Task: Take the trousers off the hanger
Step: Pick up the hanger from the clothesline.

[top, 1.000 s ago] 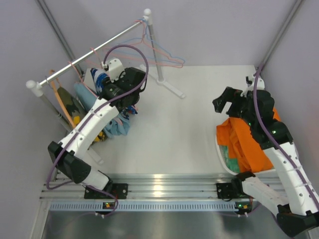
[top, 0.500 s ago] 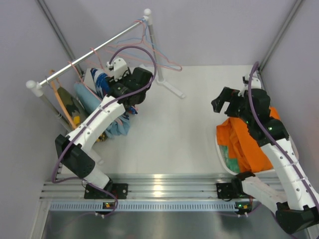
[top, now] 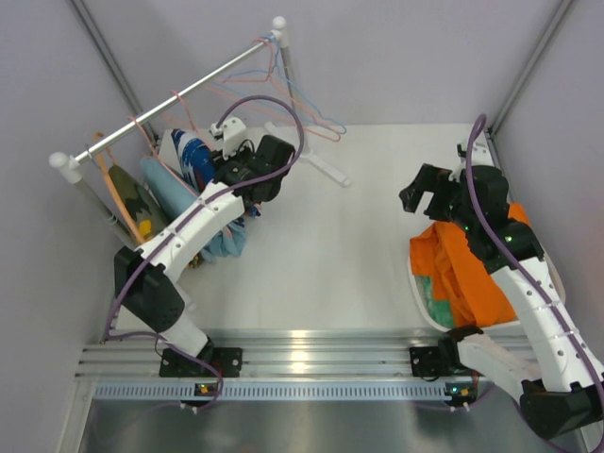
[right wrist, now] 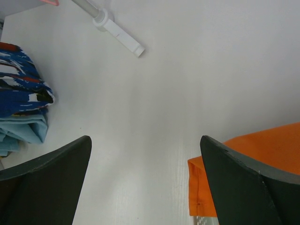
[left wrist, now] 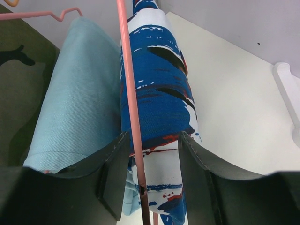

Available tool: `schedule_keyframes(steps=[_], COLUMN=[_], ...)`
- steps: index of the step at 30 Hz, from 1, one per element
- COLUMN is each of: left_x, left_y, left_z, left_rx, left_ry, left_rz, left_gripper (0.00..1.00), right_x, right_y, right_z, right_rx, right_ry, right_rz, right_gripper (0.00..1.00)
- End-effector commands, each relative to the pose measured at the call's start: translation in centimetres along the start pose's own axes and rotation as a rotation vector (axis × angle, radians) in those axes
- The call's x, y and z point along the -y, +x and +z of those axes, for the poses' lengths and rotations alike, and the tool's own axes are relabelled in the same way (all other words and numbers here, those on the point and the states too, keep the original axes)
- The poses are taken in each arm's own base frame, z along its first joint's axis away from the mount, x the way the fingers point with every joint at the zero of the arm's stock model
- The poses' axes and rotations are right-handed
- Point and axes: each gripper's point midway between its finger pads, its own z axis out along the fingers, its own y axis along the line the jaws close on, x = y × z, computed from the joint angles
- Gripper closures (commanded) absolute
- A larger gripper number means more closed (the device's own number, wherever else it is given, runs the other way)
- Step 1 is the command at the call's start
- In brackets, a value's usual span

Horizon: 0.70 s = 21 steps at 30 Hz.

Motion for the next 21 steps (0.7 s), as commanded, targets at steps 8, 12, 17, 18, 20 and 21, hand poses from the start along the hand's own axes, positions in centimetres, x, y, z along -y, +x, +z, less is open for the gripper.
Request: schedule_keyframes(steps=[8, 12, 17, 18, 20, 21], left_x=[-0.1, 0.0, 0.0, 0.1, 0.2, 0.5], left_y=[-0.2, -0.1, -0.3, -0.4, -1.1, -1.3], left_z=[0.4, 0.5, 0.5, 0.5, 0.4, 0.3], left_rx=[0.059, 0.061, 0.059, 0.058, 0.061, 0.061], left_ry=[-0.046, -0.048, -0.043, -0.037, -0.026, -0.014], left_rz=[-0.017, -0.014, -0.020, -0.023, -0.035, -0.023], left_gripper=[0.60, 0.71, 0.95, 1.00, 1.00, 1.00], right_x=[-0.5, -0.5, -0.4, -0.4, -0.4, -0.4], right_y=[-2.0, -2.0, -2.1, -2.1, -2.1, -2.1], right_z=[-0.1, -0.1, -0.2, -0.2, -0.2, -0.2], right_rx=[0.062, 0.062, 0.068, 0.066, 0.068, 0.067], right_ry=[-0.026, -0.023, -0.021, -0.020, -0.021, -0.019], right_rz=[0.012, 0.014, 0.024, 0.024, 0.022, 0.022], right_gripper=[0.00, 0.00, 0.00, 0.00, 0.00, 0.00])
